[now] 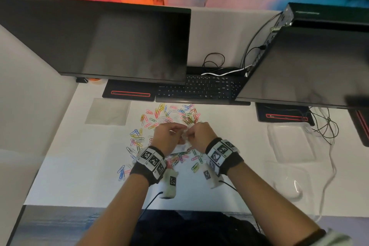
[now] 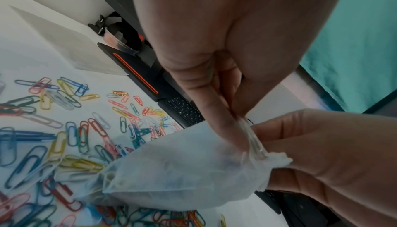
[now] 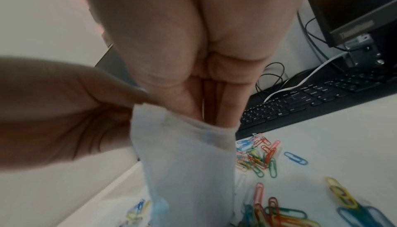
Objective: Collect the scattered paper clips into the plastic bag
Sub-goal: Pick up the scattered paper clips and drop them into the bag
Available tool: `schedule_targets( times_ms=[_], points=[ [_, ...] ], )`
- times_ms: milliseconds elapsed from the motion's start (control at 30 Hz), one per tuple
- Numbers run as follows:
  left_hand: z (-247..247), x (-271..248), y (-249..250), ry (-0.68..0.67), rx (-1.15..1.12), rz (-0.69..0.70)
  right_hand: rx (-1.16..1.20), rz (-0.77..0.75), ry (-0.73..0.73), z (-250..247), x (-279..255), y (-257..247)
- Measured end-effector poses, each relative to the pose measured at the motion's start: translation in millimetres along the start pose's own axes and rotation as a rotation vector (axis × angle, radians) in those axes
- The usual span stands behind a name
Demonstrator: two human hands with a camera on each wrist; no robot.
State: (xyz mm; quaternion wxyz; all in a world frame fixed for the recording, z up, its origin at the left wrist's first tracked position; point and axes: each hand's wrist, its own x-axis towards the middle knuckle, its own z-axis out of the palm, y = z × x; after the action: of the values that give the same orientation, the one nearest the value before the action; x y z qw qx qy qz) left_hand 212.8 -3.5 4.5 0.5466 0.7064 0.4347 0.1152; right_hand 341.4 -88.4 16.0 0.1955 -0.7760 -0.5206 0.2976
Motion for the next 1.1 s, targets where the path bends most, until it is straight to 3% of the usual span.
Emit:
schedule_targets(
  times_ms=[100,200,267,333,400,533,767,967,1100],
  points=[
    [-4,-1,1,0.01,-0.008,-0.009,0.173,-0.054,0.001,-15,-6,3],
    [-15,0,5,0.035,-0.004,-0.006,0.419,0.042,0.139,-26,-9,31],
    [-25,0,7,0.048,-0.003,0.006,0.281,0.134,0.149,-26,-12,62],
    [-35,0,7,0.088,0.004,0.022,0.067,0.259,0.015,-21,-18,88],
    [-44,0,9,0.133,0.02,0.034,-0.046,0.289,-0.128,-8,-26,104],
    [-57,-5,13,0.191,0.043,0.041,-0.155,0.129,-0.217,31,-31,105],
    [-57,-17,-2,0.249,0.079,-0.034,-0.057,0.048,-0.051,66,1,87],
    [-56,-21,-5,0.274,0.07,-0.063,-0.277,-0.129,0.008,74,5,76],
    [-54,-20,-6,0.232,0.044,-0.053,-0.323,-0.088,0.009,68,10,79]
  ],
)
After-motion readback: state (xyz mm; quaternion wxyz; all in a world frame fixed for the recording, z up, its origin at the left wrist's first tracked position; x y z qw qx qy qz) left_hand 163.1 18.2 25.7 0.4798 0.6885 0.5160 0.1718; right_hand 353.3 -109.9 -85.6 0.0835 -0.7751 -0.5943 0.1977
